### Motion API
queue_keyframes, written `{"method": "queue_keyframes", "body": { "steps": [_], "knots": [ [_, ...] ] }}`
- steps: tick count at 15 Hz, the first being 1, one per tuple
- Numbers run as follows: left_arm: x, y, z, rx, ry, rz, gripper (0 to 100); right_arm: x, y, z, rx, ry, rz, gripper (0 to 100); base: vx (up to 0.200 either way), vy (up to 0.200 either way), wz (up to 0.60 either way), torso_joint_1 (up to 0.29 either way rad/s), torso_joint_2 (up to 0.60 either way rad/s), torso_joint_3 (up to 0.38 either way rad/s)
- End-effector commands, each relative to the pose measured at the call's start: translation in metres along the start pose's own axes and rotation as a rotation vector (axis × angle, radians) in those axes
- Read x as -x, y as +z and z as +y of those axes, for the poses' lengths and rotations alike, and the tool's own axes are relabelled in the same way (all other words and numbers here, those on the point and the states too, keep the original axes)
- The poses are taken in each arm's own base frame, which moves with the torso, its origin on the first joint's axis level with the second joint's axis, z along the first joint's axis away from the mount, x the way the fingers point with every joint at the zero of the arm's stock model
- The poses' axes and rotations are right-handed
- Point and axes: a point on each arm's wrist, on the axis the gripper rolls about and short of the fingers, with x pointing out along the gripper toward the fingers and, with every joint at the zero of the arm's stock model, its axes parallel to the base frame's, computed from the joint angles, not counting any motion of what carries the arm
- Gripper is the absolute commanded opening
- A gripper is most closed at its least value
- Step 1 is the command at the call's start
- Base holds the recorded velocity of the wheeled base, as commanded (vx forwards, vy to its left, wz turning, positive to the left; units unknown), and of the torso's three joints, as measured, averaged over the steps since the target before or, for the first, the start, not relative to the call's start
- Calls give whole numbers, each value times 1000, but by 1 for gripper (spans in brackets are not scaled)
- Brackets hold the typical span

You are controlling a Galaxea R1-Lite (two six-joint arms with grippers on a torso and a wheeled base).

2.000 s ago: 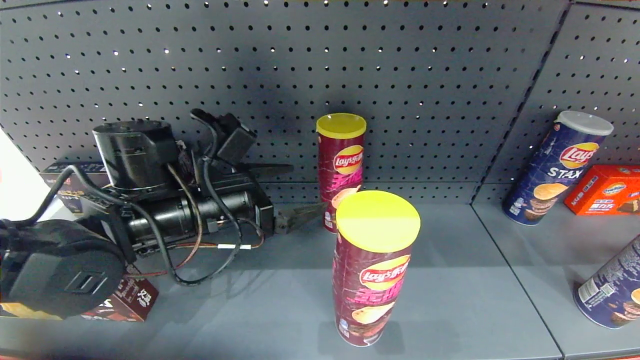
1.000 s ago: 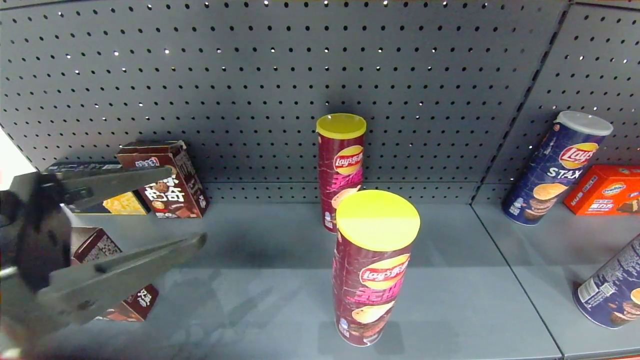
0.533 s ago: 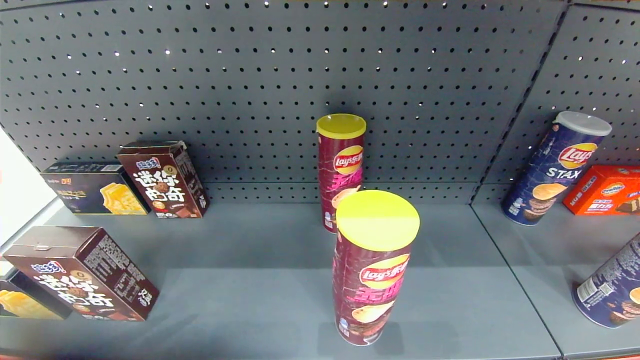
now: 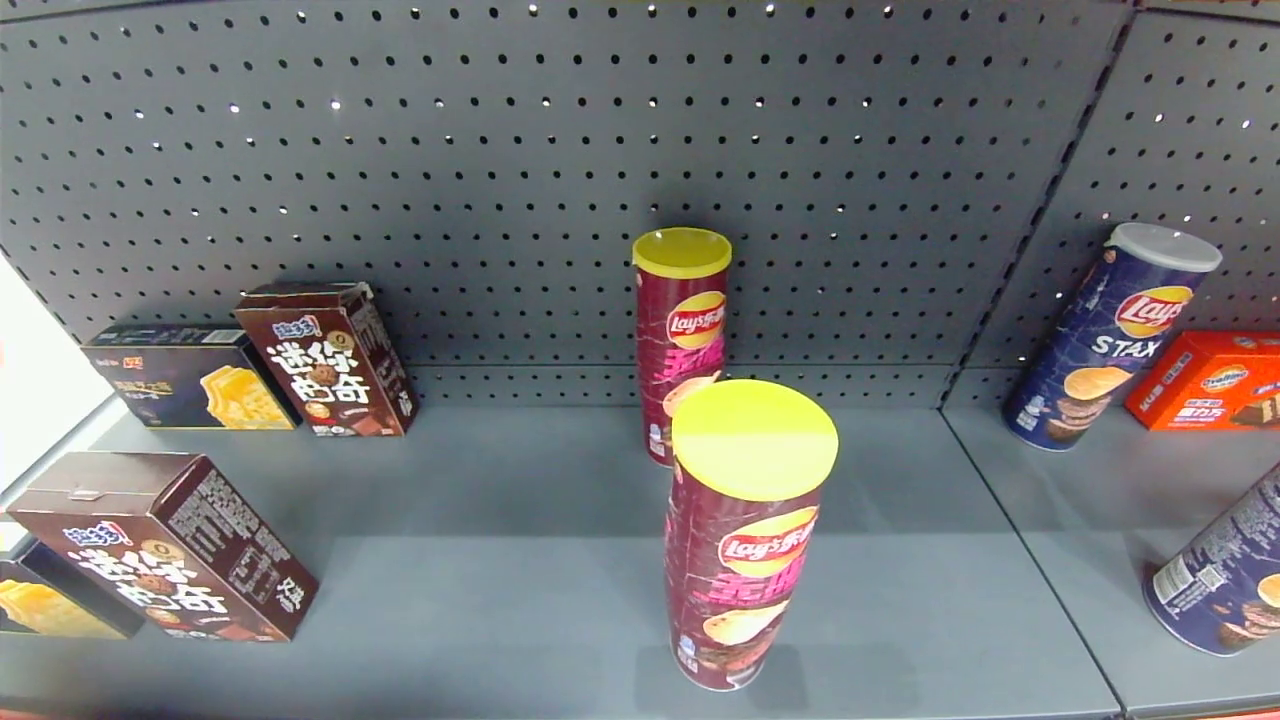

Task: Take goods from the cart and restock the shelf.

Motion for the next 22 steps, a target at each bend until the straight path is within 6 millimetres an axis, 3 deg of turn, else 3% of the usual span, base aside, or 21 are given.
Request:
{"method": "queue_keyframes", "body": {
  "steps": [1,3,7,22],
  "knots": [
    [-17,-17,3,48,103,86,100,0,0,0,0,1,1,100,0,0,0,0,0,0],
    [-22,-16,4,71,297,121,100,0,0,0,0,0,1,100,0,0,0,0,0,0],
    [-13,-26,3,30,712,0,100,0,0,0,0,0,1,100,0,0,0,0,0,0],
    [-13,-27,3,85,686,-15,100,0,0,0,8,7,1,100,0,0,0,0,0,0]
  ]
}}
